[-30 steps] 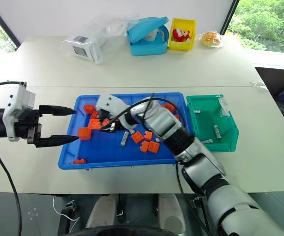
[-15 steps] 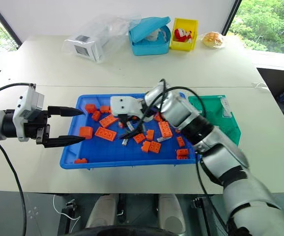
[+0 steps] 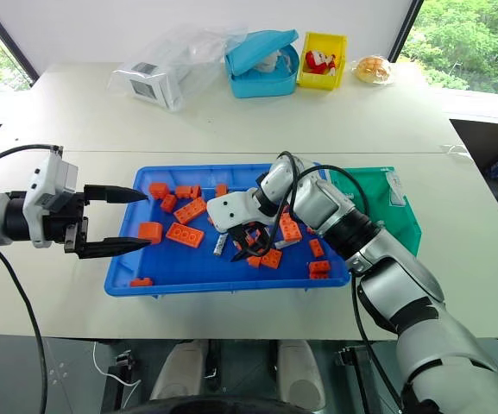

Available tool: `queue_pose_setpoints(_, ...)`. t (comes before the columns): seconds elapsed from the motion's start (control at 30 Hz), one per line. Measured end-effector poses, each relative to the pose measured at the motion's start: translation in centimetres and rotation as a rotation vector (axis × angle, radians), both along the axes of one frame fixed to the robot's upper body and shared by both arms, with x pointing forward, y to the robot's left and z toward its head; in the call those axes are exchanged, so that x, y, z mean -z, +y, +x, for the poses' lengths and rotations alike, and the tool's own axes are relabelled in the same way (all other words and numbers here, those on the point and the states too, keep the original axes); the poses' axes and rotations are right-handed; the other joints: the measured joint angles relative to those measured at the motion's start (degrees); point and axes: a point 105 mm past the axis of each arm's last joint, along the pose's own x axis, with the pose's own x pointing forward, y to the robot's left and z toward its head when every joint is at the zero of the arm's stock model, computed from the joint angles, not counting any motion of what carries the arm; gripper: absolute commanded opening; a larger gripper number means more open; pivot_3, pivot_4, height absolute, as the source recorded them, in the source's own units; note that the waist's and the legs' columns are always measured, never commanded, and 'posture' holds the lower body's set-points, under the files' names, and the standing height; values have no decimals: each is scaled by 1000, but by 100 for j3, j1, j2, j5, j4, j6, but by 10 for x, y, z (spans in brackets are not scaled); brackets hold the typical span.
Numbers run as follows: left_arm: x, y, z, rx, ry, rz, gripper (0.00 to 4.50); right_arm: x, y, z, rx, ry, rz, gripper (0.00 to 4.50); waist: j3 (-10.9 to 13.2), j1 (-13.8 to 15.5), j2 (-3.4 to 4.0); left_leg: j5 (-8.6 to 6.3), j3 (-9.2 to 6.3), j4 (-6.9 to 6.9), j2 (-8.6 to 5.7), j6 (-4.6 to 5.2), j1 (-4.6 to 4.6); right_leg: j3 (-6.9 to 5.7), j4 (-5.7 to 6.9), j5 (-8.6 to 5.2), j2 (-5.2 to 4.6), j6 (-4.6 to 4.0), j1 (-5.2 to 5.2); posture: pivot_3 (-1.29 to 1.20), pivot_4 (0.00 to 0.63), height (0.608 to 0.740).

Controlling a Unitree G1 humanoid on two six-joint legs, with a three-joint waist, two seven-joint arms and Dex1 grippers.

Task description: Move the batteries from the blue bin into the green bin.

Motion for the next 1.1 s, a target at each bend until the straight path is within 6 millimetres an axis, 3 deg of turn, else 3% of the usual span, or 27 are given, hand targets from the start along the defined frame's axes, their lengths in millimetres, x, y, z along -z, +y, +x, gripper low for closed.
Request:
queue_pose_setpoints(0.2,0,-1,0,2,-1,0,4500,14,7,0,3,15,22,54,0,-22,0,1,0,2,0,-1,4,1,3,0,0,0,1,0,150,736)
queue_pose_setpoints(0.47,-3,-3,0,8,-13,1,4500,12,9,4,45,36,47,64,0,-11,-1,2,0,2,0,-3,9,1,6,0,0,0,7,0,150,736)
queue_pose_setpoints(0.53,-3,-3,0,7,-13,1,4500,2,8,7,108,65,90,64,0,-7,0,2,-1,2,0,-4,7,1,9,0,0,0,3,0,150,736)
queue_pose_setpoints(0.6,-3,-4,1,7,-15,-9,4500,-23,6,9,186,87,181,64,0,-1,0,2,-1,2,0,-4,5,1,10,0,-1,0,1,0,150,736)
queue_pose_setpoints(0.7,-2,-5,2,1,-16,-14,4500,-65,-22,18,345,82,285,64,0,37,0,3,-1,3,-4,-4,4,-1,7,0,-7,0,4,0,150,736)
queue_pose_setpoints(0.77,-1,-5,2,1,-16,-14,4500,-86,-51,25,471,71,327,64,0,60,0,2,0,3,-5,-4,3,-1,-1,0,-9,0,6,0,150,736)
queue_pose_setpoints(0.87,0,-5,2,3,-11,-14,4500,-110,-110,32,691,9,349,64,0,94,-1,2,2,-2,-5,-3,3,0,-7,0,-8,-1,4,0,150,736)
queue_pose_setpoints(0.97,4,-4,4,-2,5,-18,4500,-105,-165,26,893,2,324,64,-1,129,-2,2,1,-8,-5,-3,5,0,-9,-2,-4,-1,3,0,150,736)
queue_pose_setpoints(1.1,3,-7,7,17,-2,-32,4500,-72,-201,9,1049,56,264,64,0,88,-1,2,6,-6,-5,-3,8,8,-8,0,-3,1,3,0,150,736)
